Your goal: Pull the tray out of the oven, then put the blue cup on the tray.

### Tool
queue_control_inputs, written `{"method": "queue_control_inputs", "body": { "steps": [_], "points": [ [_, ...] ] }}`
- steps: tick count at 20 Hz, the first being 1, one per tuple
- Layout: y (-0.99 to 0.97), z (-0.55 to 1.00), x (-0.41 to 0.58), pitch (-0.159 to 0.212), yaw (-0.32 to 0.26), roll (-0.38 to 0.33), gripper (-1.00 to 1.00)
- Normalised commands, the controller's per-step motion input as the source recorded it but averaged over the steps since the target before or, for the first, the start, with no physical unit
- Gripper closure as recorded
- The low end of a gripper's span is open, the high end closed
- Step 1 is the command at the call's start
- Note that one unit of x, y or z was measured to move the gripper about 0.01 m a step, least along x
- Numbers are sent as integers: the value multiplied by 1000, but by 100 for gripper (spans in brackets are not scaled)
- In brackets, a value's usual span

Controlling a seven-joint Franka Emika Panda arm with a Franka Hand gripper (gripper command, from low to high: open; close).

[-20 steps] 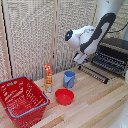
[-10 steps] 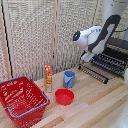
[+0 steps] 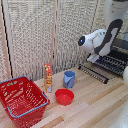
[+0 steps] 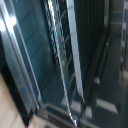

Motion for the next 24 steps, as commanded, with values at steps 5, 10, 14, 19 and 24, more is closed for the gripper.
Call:
{"method": "queue_control_inputs", "body": {
  "steps": [5,10,14,19,24],
  "points": [
    [-93,-281,38,28,30,-29,-100],
    [-171,6,7,3,0,23,100],
    [-503,281,-111,-18,-29,98,100],
    [-371,210,-121,-7,-6,76,100],
    [-98,122,-103,-4,0,18,100]
  ]
}}
